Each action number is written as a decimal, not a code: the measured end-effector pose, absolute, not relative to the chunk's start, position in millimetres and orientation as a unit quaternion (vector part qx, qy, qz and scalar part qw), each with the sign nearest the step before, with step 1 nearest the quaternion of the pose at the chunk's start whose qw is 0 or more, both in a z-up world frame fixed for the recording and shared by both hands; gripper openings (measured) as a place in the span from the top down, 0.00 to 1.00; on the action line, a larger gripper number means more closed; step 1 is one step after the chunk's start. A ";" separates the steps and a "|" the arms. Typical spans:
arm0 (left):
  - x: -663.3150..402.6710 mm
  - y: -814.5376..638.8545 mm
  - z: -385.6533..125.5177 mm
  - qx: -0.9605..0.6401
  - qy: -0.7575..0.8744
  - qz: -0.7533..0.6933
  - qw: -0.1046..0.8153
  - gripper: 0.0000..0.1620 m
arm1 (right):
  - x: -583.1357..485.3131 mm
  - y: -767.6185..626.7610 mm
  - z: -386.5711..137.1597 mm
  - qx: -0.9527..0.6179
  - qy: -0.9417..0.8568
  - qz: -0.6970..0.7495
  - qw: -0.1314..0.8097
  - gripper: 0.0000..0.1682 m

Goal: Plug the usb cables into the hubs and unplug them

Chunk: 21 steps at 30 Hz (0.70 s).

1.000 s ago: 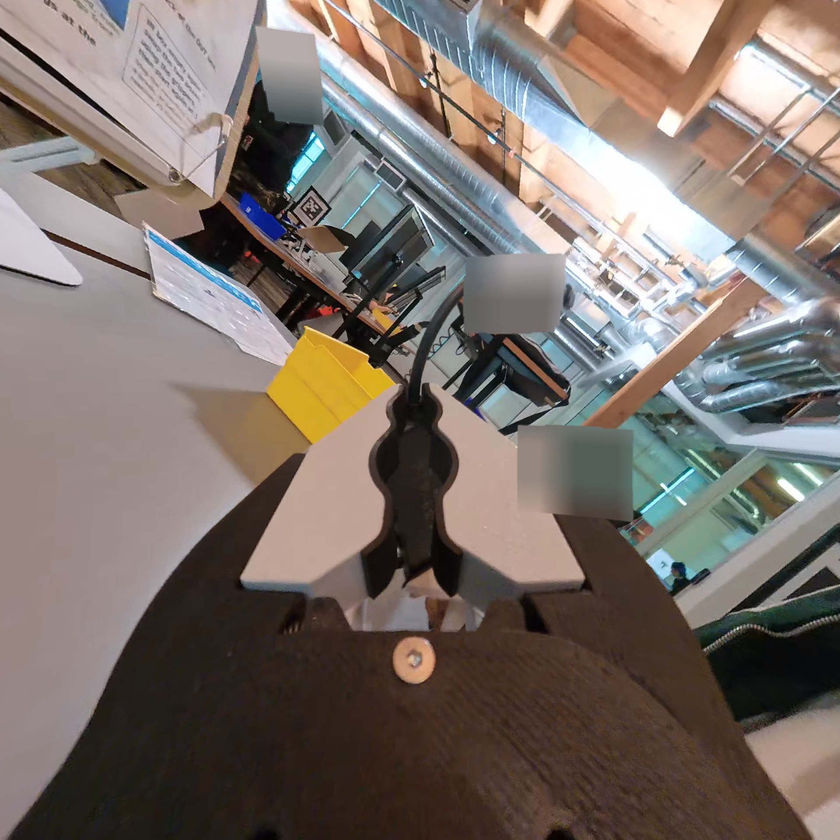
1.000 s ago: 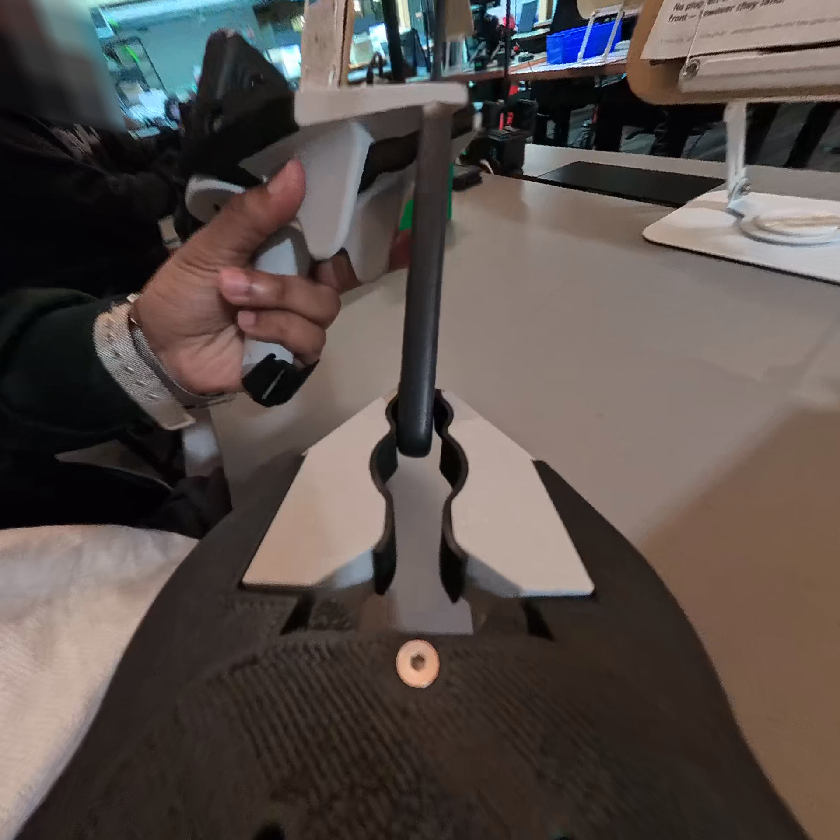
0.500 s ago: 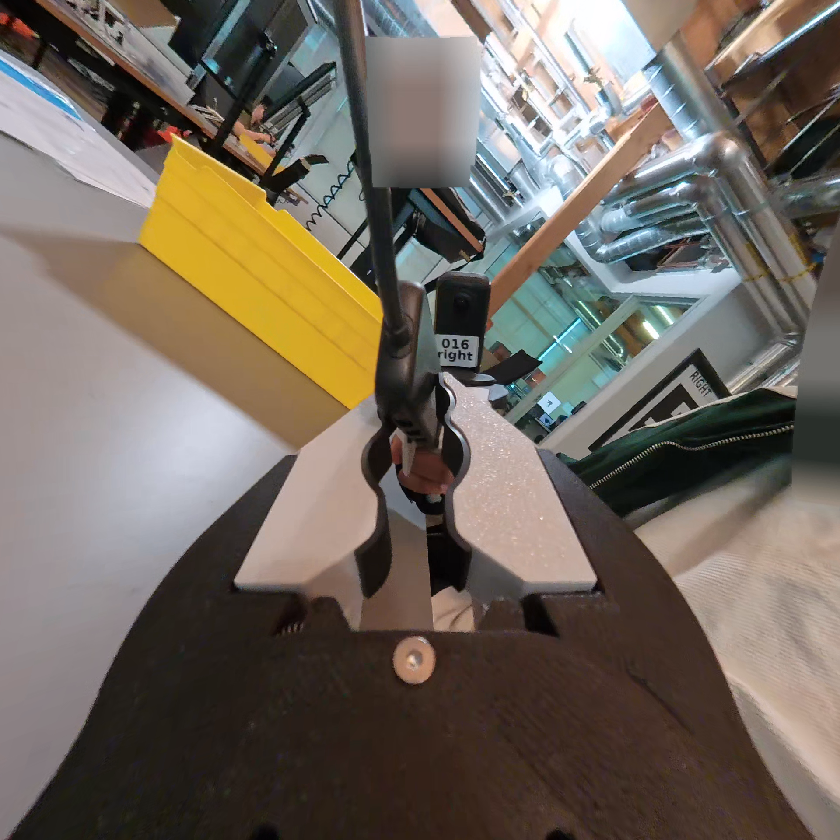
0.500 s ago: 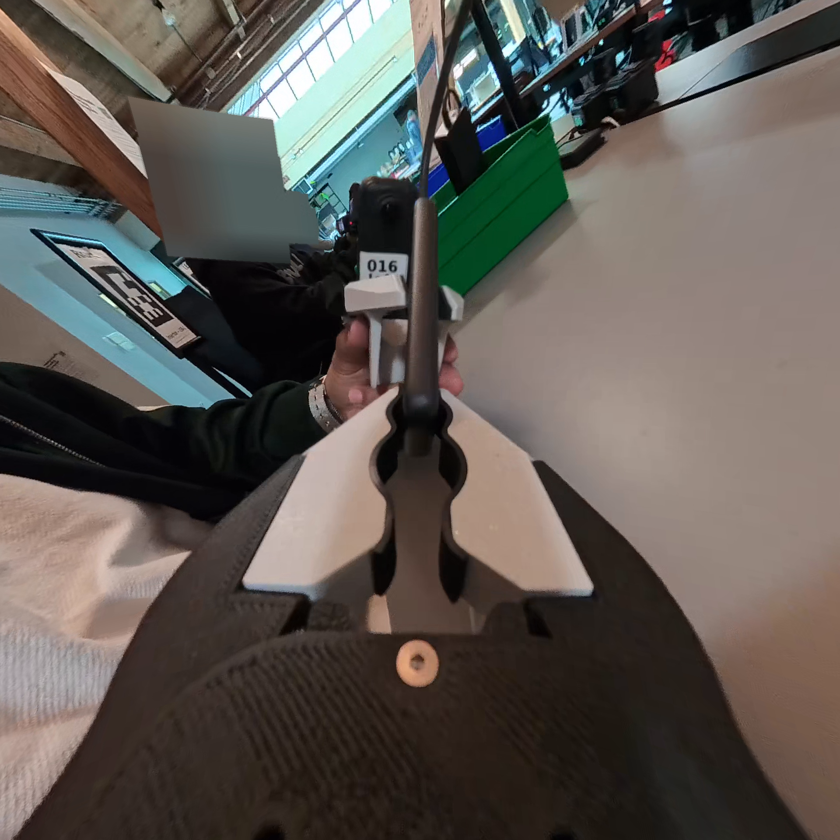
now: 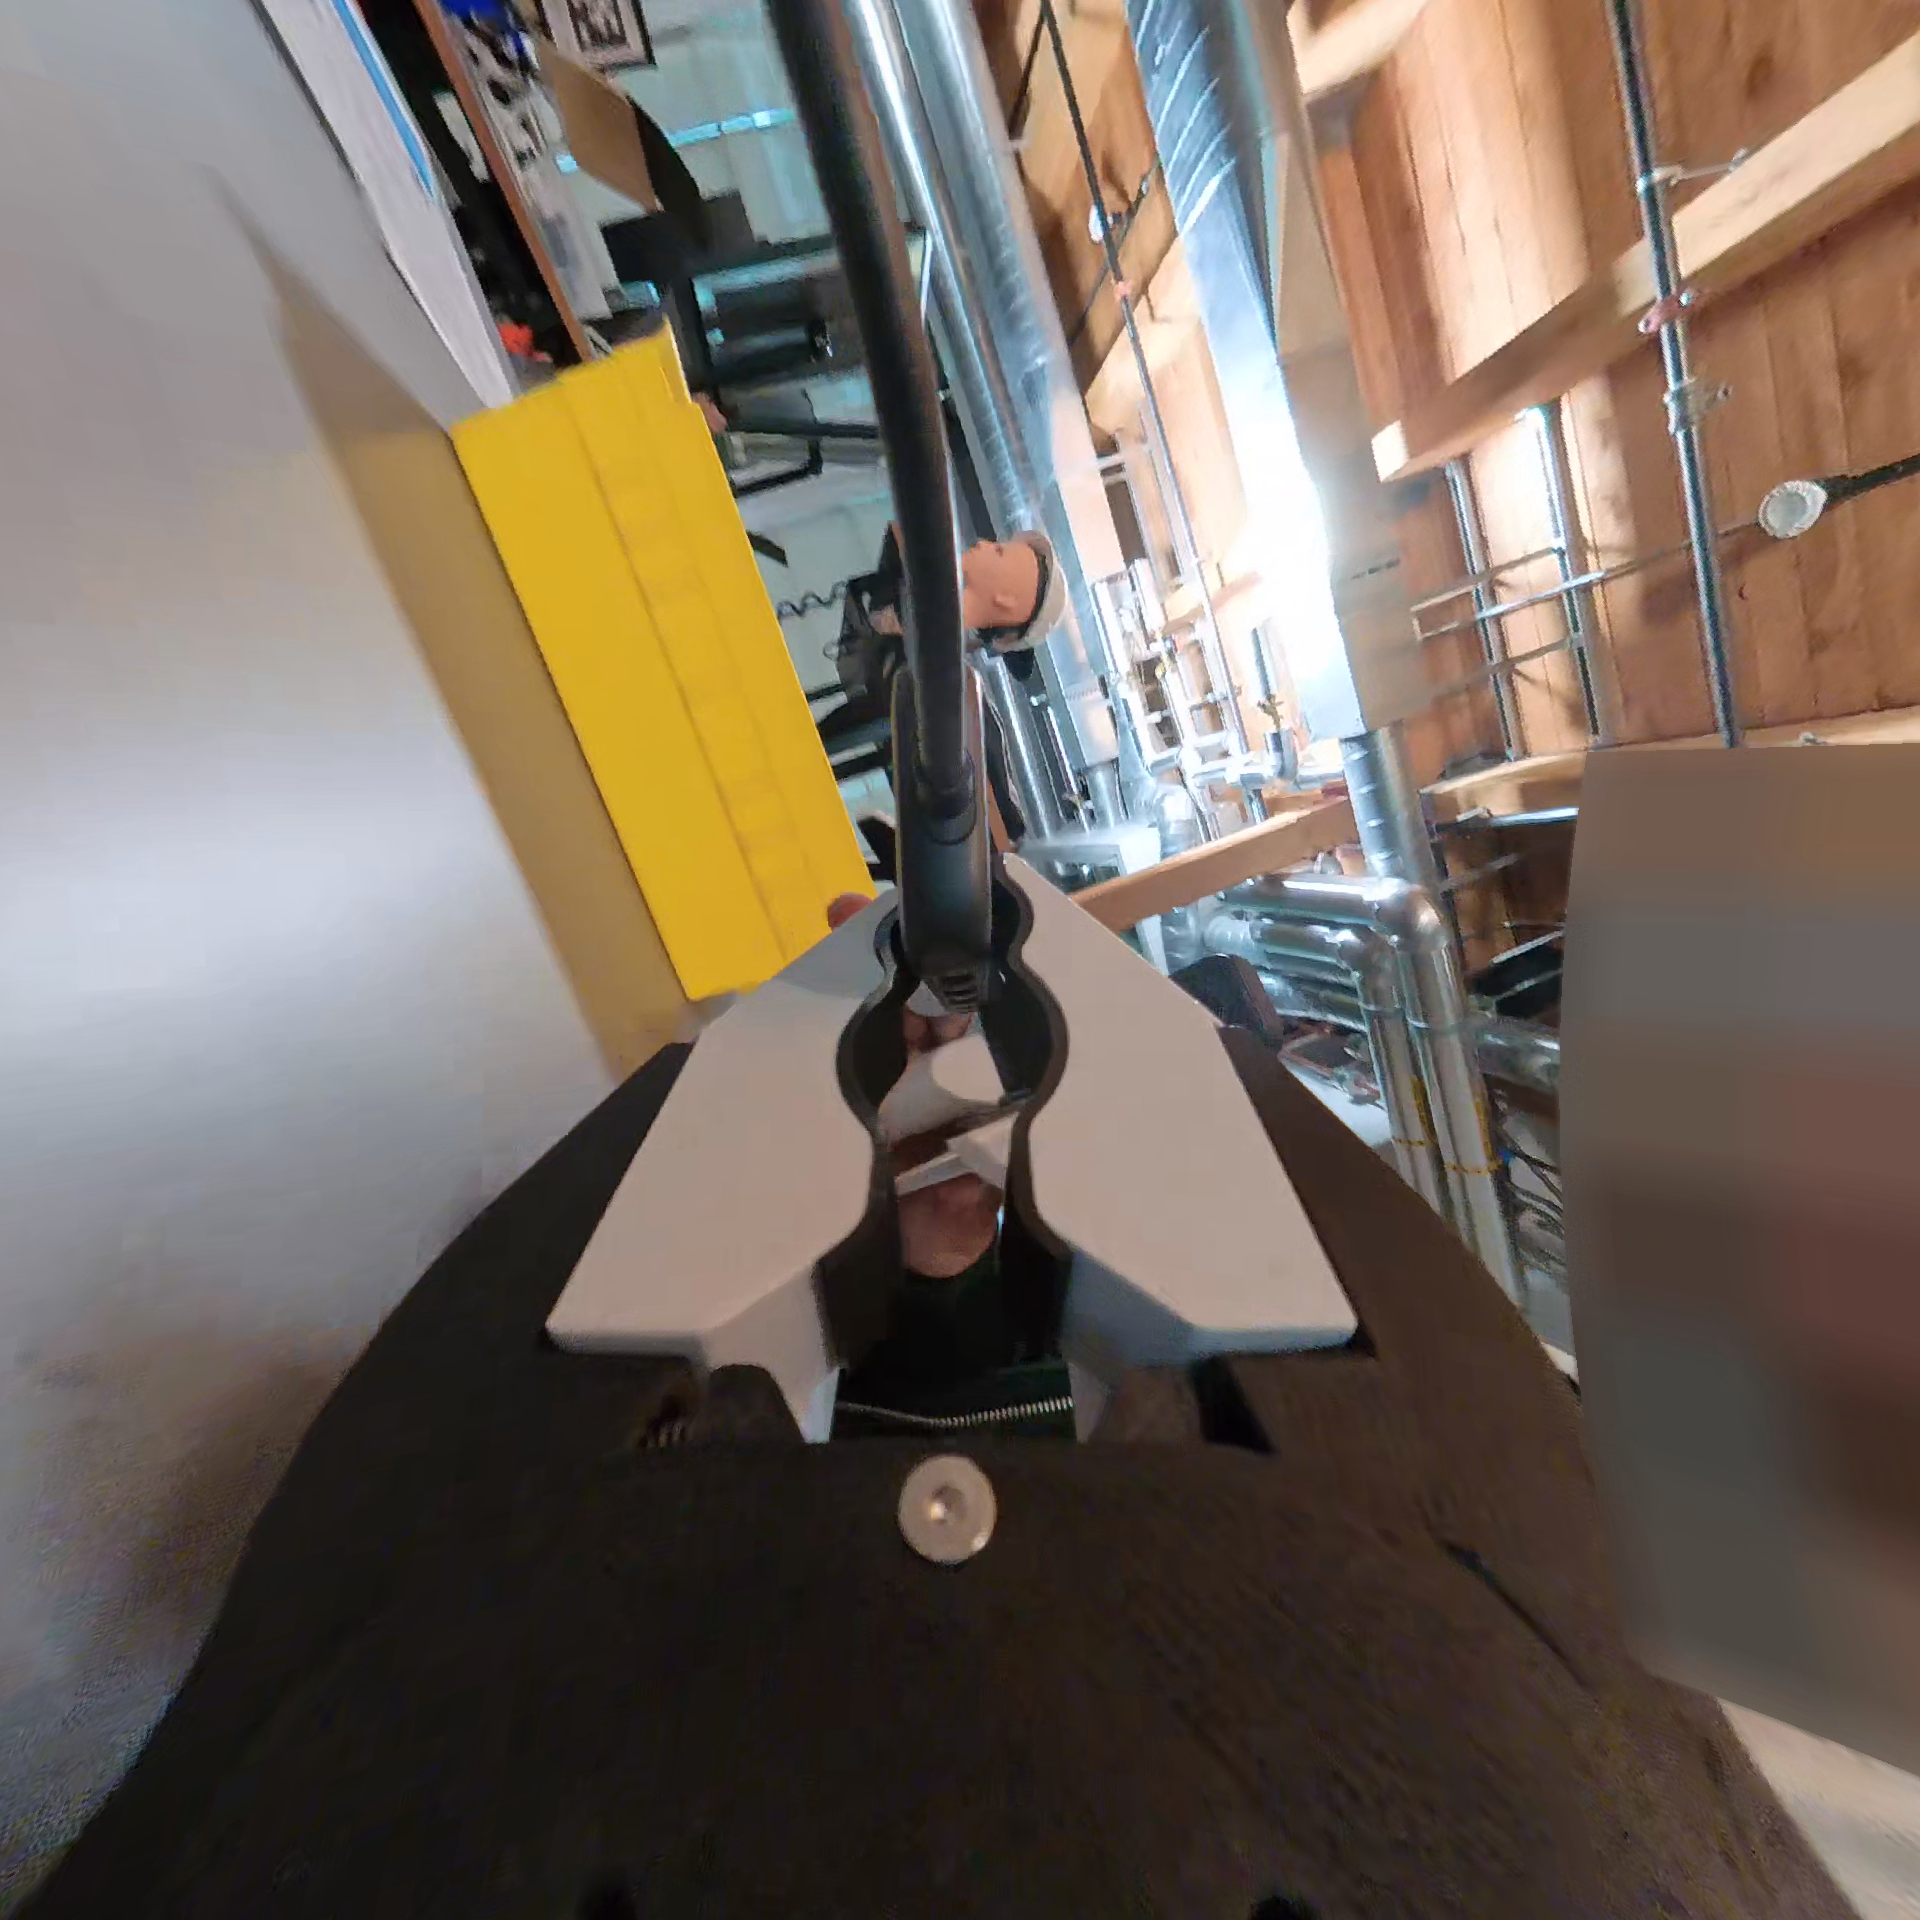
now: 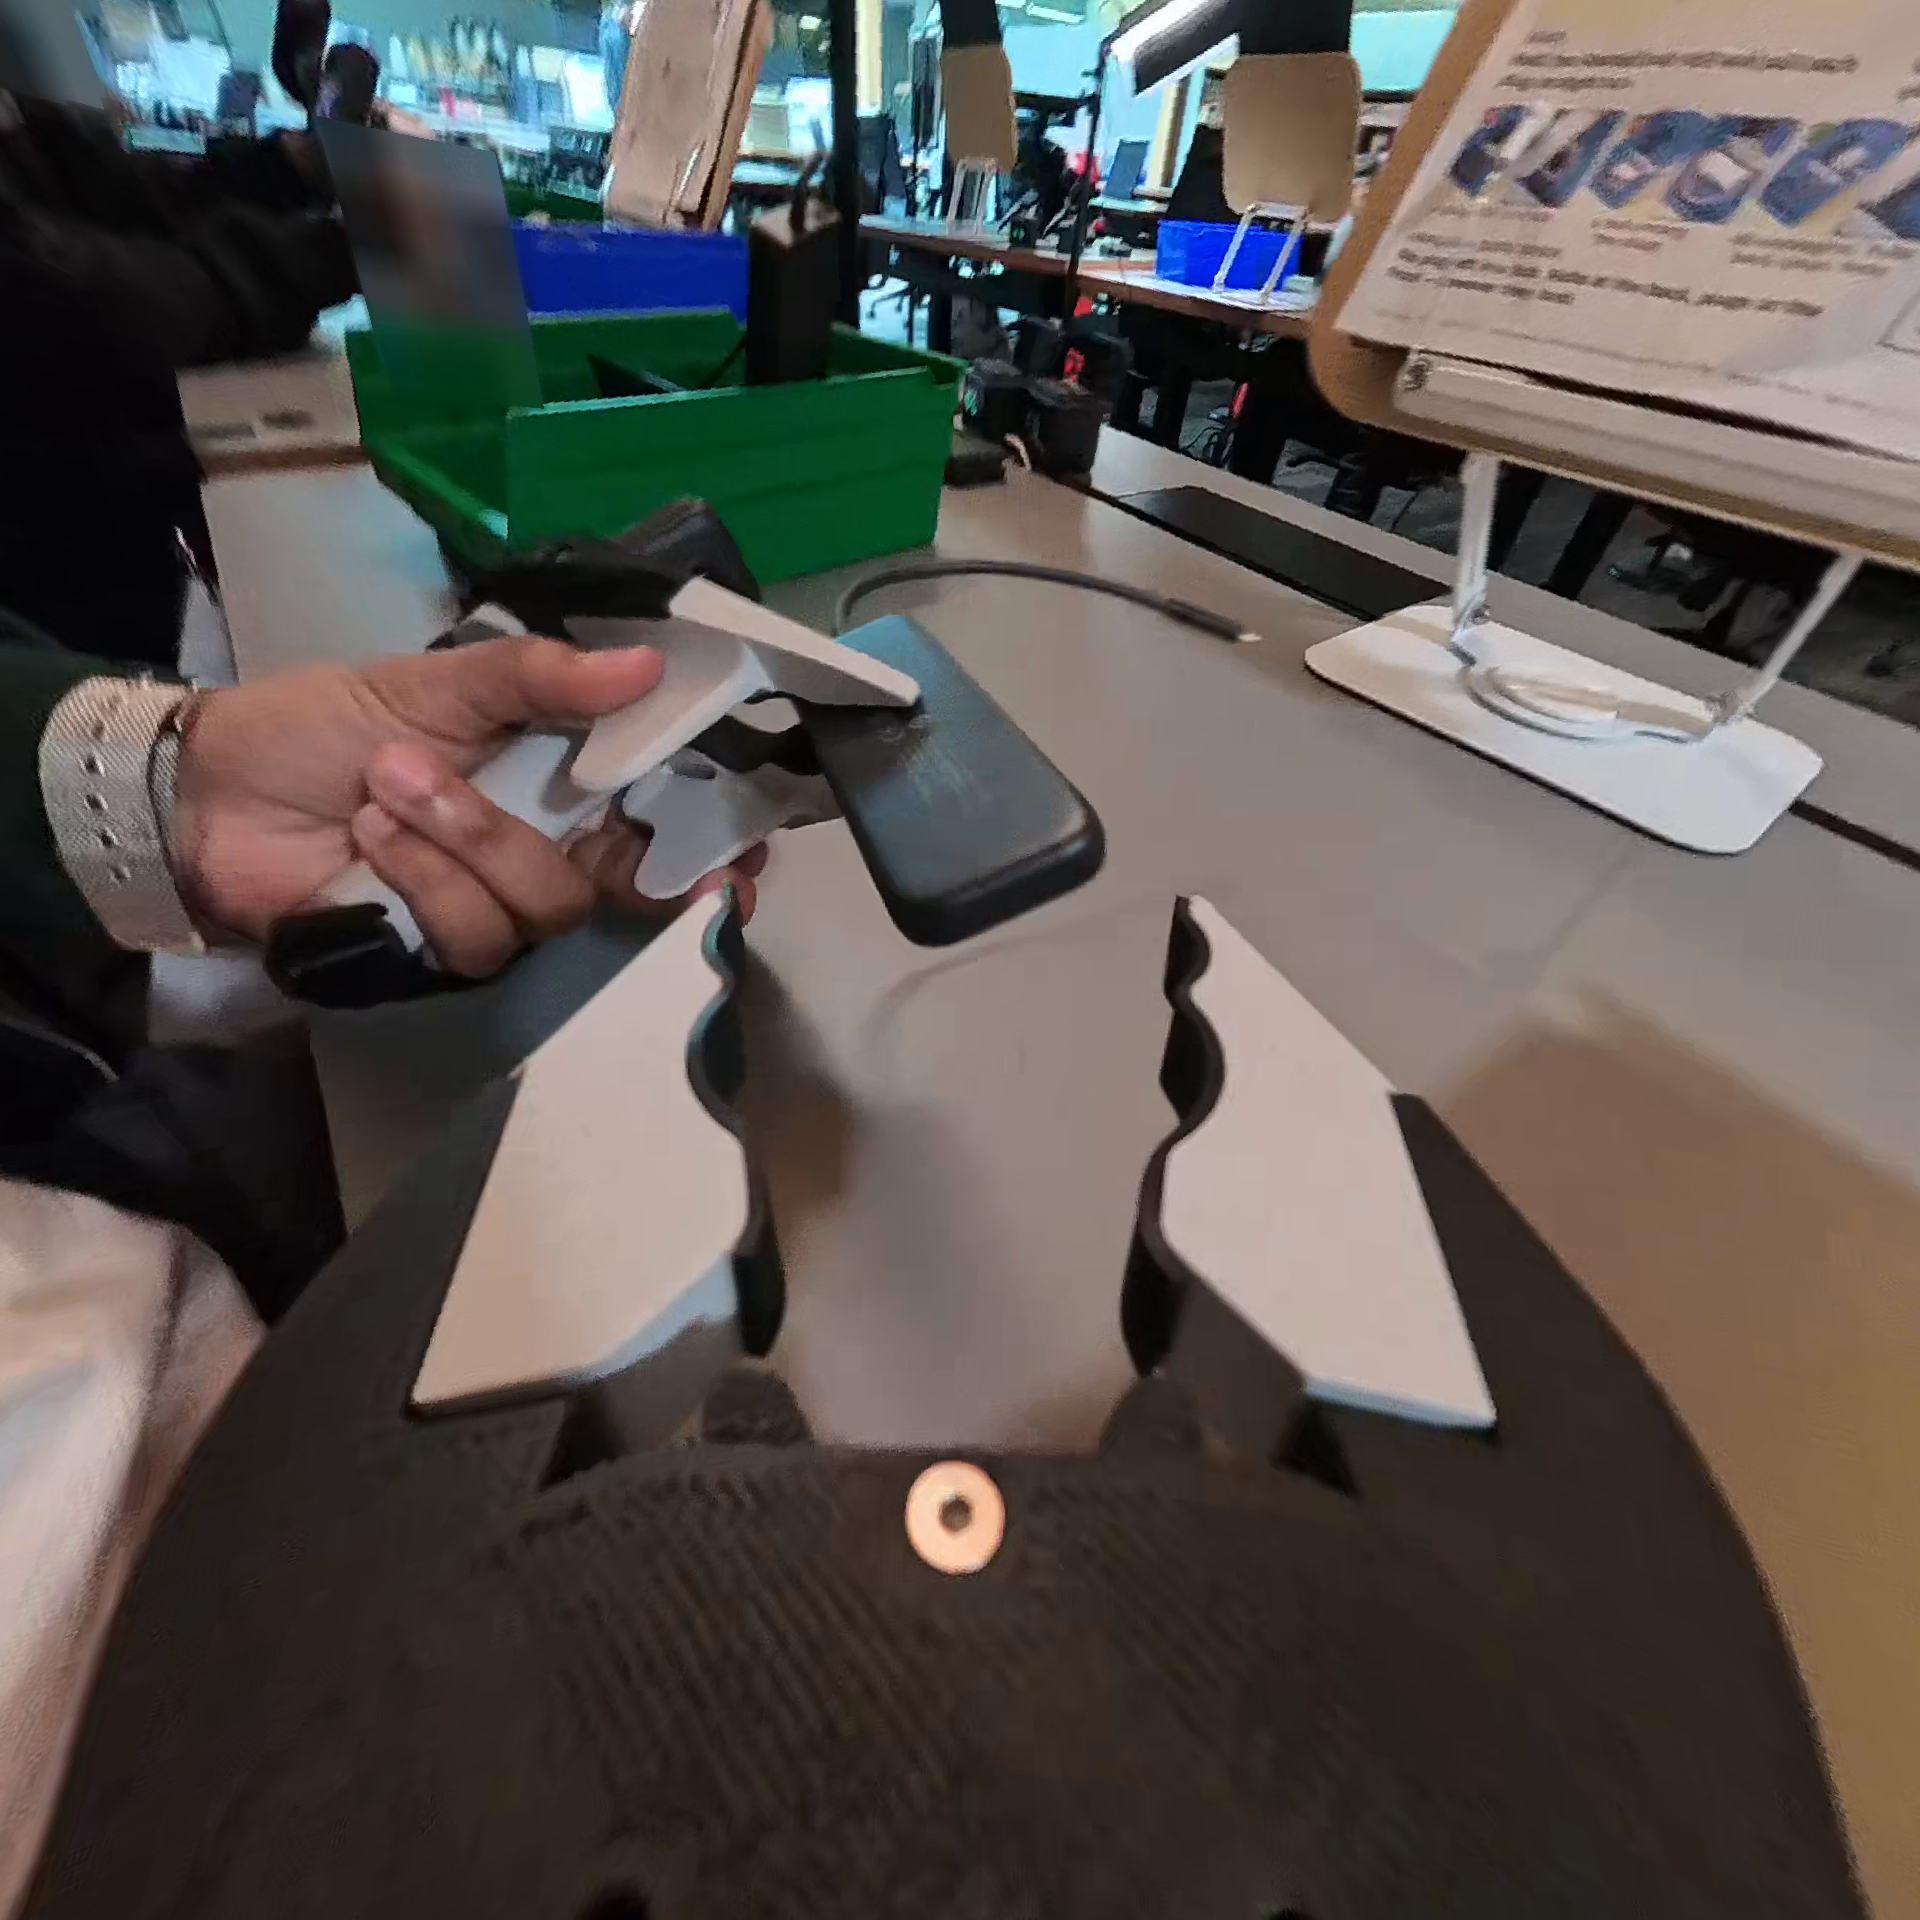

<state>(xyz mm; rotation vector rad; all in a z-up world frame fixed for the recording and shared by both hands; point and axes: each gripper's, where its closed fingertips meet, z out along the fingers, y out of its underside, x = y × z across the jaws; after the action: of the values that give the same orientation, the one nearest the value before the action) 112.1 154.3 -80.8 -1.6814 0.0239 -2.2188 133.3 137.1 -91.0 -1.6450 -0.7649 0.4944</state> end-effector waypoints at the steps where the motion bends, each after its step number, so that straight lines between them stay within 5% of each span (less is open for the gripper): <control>1: 115.5 149.7 -80.5 -0.594 0.015 -0.787 0.167 0.93 | 130.6 135.9 -93.0 -0.704 -0.343 0.200 0.589 0.52; 6: 123.1 139.1 -89.6 -0.594 0.013 -0.796 0.118 0.93 | 123.9 131.5 -94.3 -0.687 -0.381 0.165 0.597 0.60; 8: 122.4 139.4 -90.4 -0.587 0.006 -0.802 0.106 0.93 | 126.4 131.9 -94.7 -0.685 -0.389 0.150 0.598 0.72; 15: 123.2 133.8 -79.5 -0.562 0.040 -0.818 0.117 0.92 | 126.8 127.7 -84.1 -0.682 -0.380 0.174 0.601 0.73; 21: 124.5 128.0 -62.9 -0.548 0.103 -0.811 0.176 0.70 | 134.1 129.3 -71.0 -0.699 -0.238 0.368 0.565 0.73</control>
<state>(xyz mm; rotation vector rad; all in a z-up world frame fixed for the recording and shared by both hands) 124.5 128.0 -62.9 -1.5532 0.2926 -2.2967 134.1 129.3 -71.0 -1.6435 -0.5609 0.8650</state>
